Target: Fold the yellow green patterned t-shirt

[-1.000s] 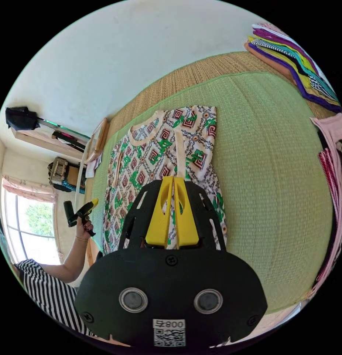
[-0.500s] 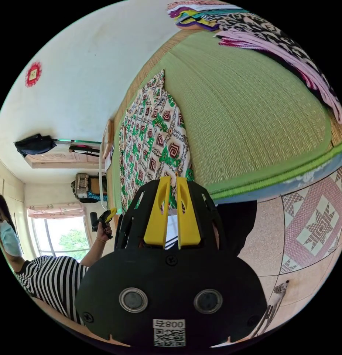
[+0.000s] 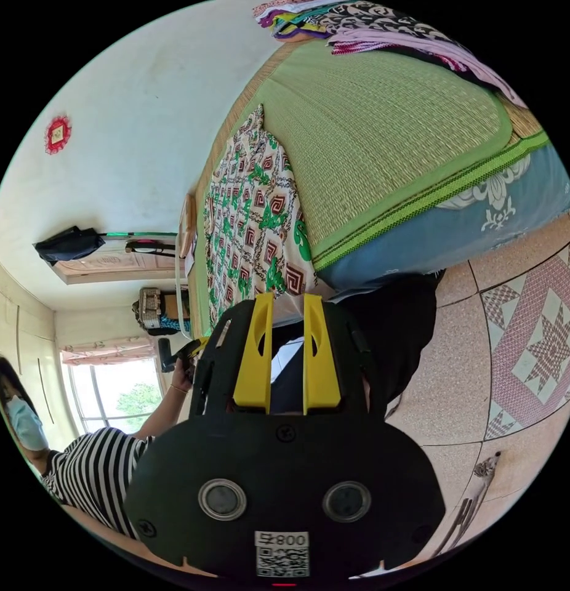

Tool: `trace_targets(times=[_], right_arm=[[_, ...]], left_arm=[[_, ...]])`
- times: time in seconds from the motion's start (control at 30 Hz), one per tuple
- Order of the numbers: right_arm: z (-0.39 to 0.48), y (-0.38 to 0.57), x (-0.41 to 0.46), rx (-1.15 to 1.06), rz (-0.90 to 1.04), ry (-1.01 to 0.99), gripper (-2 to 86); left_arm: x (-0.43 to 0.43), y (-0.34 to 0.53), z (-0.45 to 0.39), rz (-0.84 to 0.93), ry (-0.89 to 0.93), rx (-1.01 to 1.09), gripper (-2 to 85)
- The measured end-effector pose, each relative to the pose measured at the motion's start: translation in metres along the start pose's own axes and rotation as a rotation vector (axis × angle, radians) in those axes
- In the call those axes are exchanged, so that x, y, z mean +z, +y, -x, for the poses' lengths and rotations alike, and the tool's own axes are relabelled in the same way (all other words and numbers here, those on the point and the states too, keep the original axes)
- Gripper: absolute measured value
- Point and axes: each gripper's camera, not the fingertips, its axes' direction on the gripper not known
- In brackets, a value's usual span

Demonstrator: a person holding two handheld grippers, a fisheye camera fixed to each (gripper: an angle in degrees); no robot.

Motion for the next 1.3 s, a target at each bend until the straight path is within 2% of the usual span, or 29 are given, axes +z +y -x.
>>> trace_targets(times=[0.33, 0.57, 0.9, 1.3], right_arm=[[-0.002, 0.015, 0.011, -0.005, 0.028, 0.061, 8.1], [0.001, 0.01, 0.021, -0.036, 0.068, 0.174, 8.7], [-0.003, 0.007, 0.039, -0.056, 0.108, 0.205, 9.0], [-0.013, 0.007, 0.059, -0.069, 0.13, 0.203, 9.0]], left_arm=[[0.026, 0.016, -0.008, 0.039, -0.027, 0.009, 8.0], [0.049, 0.019, -0.018, 0.103, -0.06, 0.024, 8.5], [0.074, 0.027, -0.029, 0.155, -0.102, 0.025, 7.9], [0.092, 0.043, -0.061, 0.195, -0.309, 0.088, 9.0]])
